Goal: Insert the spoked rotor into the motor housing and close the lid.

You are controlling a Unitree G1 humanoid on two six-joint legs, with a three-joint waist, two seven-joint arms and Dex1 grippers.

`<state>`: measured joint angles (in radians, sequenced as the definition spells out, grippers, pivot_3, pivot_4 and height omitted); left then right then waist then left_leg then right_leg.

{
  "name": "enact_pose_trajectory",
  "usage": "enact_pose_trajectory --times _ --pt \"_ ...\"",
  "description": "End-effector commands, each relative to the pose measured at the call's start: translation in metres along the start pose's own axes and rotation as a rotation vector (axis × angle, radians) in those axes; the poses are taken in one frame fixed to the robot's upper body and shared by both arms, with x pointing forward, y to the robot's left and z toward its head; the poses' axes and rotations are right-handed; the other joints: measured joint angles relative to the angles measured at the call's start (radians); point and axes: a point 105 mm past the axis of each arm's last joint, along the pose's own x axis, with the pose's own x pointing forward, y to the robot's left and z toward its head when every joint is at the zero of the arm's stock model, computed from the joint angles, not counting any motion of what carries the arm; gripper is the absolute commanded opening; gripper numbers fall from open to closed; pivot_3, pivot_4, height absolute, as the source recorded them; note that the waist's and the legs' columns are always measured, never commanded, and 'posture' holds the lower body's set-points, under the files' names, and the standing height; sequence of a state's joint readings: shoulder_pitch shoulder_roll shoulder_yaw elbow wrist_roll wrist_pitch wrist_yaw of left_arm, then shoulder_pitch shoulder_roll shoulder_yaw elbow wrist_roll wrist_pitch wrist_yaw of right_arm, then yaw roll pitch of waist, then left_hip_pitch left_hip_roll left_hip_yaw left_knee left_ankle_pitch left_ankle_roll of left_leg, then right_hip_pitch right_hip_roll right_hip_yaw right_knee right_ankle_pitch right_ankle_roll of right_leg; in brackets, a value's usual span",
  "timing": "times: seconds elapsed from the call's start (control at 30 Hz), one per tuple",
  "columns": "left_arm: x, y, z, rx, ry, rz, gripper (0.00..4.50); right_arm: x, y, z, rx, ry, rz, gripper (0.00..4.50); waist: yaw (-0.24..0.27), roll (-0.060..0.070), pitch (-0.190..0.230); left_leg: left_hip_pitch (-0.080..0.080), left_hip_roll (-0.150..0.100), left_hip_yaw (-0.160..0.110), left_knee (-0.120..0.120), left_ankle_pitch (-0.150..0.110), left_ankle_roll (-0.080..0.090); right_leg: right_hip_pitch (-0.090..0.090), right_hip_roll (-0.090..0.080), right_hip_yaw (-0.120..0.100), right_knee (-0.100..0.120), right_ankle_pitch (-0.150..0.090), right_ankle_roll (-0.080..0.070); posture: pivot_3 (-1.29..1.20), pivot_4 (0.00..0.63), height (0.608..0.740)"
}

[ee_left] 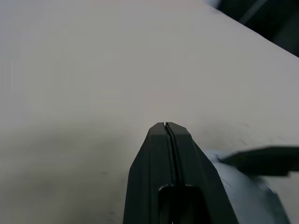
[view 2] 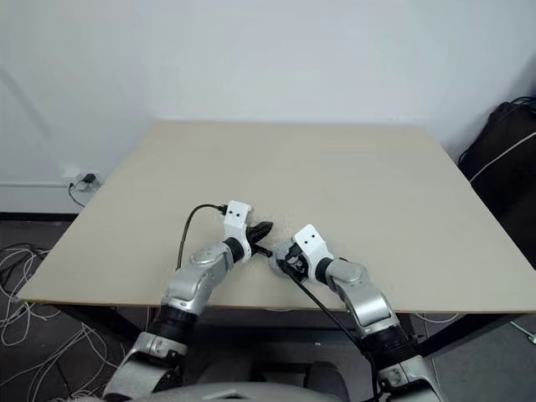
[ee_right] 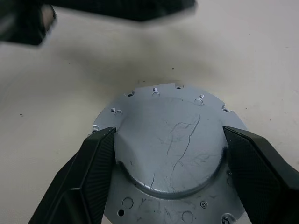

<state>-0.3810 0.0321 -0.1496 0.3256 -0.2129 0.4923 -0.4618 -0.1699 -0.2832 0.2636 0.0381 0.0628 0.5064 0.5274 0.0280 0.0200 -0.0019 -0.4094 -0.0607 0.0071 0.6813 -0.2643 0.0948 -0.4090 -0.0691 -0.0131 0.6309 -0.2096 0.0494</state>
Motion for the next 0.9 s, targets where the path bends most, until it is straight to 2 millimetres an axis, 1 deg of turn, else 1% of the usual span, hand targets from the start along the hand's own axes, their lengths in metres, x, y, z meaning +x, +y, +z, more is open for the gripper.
enact_pose_trajectory --times 0.03,0.17,0.43,0.63,0.8,0.9 --pt "0.003 -0.006 0.001 -0.012 0.079 -0.115 0.00 -0.002 -0.007 0.001 -0.005 0.009 -0.035 3.26 -0.001 0.000 0.000 0.000 0.000 0.000 0.000 0.000 0.000 0.000 0.000 0.000 0.000 0.000 0.000 0.00 0.000 0.740" --pt "0.005 -0.006 -0.002 -0.029 0.142 -0.153 0.00 -0.002 -0.007 0.002 -0.006 0.007 -0.037 3.26 -0.001 0.000 0.000 0.000 0.000 -0.001 0.000 0.000 -0.001 0.000 0.000 0.002 0.000 0.000 -0.001 0.00 0.000 0.740" --pt "0.008 -0.011 -0.006 -0.042 0.195 -0.205 0.00 -0.002 -0.007 0.001 -0.006 0.008 -0.039 3.26 -0.001 0.000 0.000 0.000 0.000 -0.001 -0.001 0.000 -0.001 0.000 -0.002 0.002 0.000 0.000 -0.001 0.00 0.000 0.740" --pt "0.009 -0.015 -0.020 -0.001 0.288 -0.214 0.00 -0.002 -0.007 0.002 -0.009 0.009 -0.040 3.26 0.000 0.000 0.000 0.000 0.000 -0.001 -0.001 0.000 -0.001 0.000 -0.002 0.003 0.000 0.000 -0.001 0.00 0.000 0.740" --pt "0.008 -0.020 -0.023 0.000 0.298 -0.237 0.00 -0.002 -0.006 0.001 -0.013 0.013 -0.042 3.26 0.000 0.000 0.000 0.000 0.000 -0.001 -0.001 0.000 -0.001 0.000 -0.003 0.003 0.000 0.000 -0.001 0.00 0.000 0.740" --pt "0.007 -0.028 -0.021 -0.013 0.281 -0.289 0.00 -0.002 -0.007 0.001 -0.014 0.015 -0.043 3.26 0.000 0.000 0.000 0.000 0.000 -0.001 -0.001 0.000 -0.001 0.000 -0.003 0.003 0.000 0.000 -0.001 0.00 0.000 0.740"
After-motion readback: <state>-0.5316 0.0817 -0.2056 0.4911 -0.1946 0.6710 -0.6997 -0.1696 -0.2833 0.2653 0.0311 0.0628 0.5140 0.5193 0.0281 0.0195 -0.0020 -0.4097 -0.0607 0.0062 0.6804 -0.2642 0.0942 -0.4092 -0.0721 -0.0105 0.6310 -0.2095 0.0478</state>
